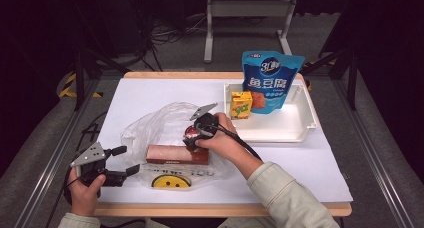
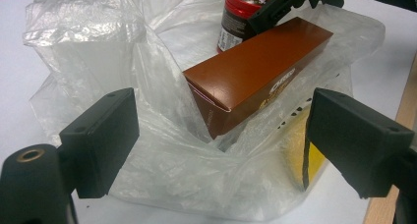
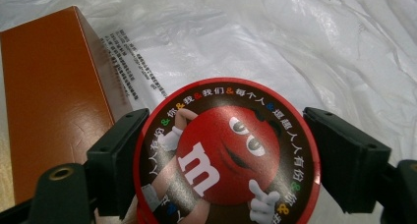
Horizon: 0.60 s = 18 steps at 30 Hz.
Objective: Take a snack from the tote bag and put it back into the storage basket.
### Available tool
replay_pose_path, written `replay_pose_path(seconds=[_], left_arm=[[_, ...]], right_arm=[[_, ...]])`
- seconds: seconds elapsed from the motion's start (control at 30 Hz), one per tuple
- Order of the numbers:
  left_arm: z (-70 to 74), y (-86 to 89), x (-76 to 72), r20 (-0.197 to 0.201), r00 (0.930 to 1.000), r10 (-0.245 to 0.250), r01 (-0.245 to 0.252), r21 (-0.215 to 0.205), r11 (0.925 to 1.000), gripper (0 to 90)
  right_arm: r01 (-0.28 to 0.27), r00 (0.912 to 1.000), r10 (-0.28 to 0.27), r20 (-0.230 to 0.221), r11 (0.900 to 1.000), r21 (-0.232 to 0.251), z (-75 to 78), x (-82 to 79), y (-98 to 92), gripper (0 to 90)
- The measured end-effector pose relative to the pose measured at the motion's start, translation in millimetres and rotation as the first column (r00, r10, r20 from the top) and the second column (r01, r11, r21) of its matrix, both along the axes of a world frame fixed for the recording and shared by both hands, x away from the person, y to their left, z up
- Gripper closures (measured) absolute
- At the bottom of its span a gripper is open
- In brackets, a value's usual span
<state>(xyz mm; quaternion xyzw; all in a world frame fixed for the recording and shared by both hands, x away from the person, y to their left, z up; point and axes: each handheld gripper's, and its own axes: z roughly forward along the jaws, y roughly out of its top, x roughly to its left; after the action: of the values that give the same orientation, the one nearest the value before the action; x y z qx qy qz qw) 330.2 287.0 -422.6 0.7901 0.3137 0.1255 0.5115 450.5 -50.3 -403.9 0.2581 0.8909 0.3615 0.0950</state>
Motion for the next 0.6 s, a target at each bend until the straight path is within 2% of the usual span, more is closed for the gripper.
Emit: replay_pose_path(seconds=[0.1, 0.6], left_arm=[[0.1, 0.0, -0.1, 0.0, 1.0, 0.0, 0.0, 0.001, 1.0, 13.3], [-0.3, 0.3, -0.4, 0.0, 1.0, 0.004, -0.004, -0.008, 1.0, 13.2]], right_arm=[[0.001, 1.0, -0.001, -0.008, 1.0, 0.0, -0.6, -0.1, 0.3, 24.8], [-0.006, 0.9998, 0.006, -0.018, 1.0, -0.026, 2.9, 0.3, 0.4, 25.8]])
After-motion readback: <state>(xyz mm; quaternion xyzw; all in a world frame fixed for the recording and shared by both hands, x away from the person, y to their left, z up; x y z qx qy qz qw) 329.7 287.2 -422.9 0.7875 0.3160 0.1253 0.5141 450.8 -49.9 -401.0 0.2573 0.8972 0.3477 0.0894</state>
